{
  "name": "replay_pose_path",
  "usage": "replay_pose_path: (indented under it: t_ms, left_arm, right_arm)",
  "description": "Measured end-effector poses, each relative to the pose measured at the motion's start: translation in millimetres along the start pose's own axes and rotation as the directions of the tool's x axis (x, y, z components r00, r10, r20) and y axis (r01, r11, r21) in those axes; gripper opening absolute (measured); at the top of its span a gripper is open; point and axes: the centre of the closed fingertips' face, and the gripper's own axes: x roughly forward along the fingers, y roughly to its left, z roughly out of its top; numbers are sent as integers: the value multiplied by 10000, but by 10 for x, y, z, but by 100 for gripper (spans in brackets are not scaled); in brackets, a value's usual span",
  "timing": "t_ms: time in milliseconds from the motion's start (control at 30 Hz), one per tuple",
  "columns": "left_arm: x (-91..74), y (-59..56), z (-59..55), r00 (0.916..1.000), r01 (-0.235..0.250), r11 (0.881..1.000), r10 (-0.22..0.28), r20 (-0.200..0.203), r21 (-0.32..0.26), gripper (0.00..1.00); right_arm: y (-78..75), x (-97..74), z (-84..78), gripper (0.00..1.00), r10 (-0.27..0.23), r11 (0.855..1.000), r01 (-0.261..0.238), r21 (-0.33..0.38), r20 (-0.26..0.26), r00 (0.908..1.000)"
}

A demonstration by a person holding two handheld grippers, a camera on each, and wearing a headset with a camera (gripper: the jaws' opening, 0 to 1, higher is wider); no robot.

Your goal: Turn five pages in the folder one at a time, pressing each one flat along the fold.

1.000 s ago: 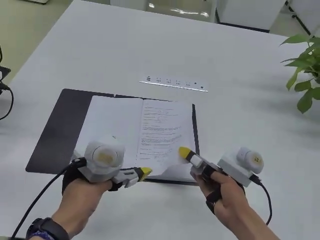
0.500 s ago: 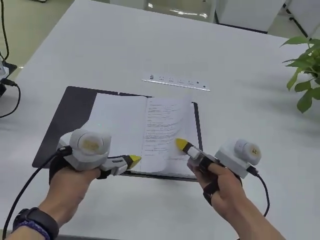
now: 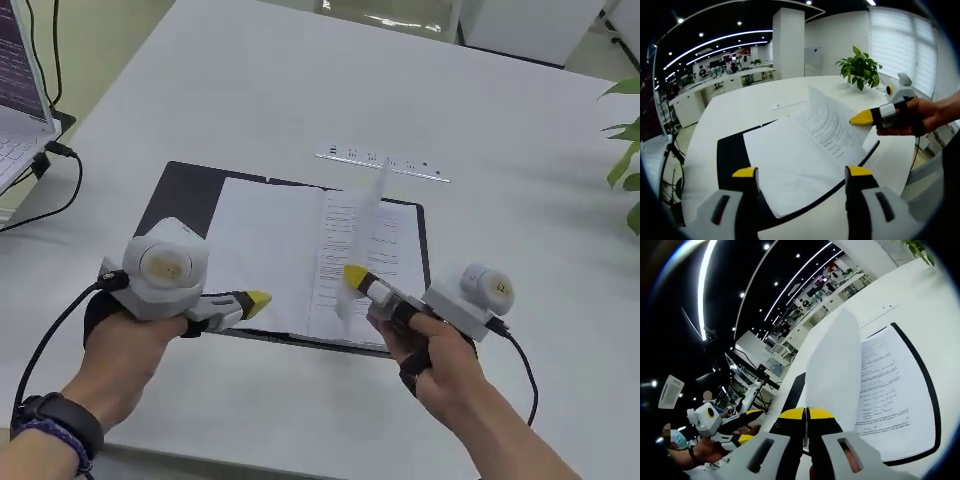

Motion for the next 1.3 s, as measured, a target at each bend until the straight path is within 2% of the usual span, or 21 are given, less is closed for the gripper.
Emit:
replay_pose_path:
  t_ms: [267, 700, 967, 1300]
  left_arm:
    - [-143, 136, -33, 9998, -190, 9997, 191, 9, -139, 70]
    - [-315, 200, -126, 9996, -269, 9995, 267, -109, -135, 71]
    - [-381, 215, -235, 9993, -324, 9987, 317, -194, -392, 71]
    - [-459, 282, -270, 9987, -488, 9972, 478, -178, -574, 71]
  right_arm:
    - [184, 185, -94, 0, 333, 9994, -337, -121, -270, 9991]
    - [425, 447, -277, 0, 776, 9969, -782, -46, -754, 9941]
    - [591, 643, -418, 0, 1119, 9937, -1115, 97, -1067, 9880]
    - [720, 804, -640, 0, 1418, 9899, -1405, 190, -1565, 9774]
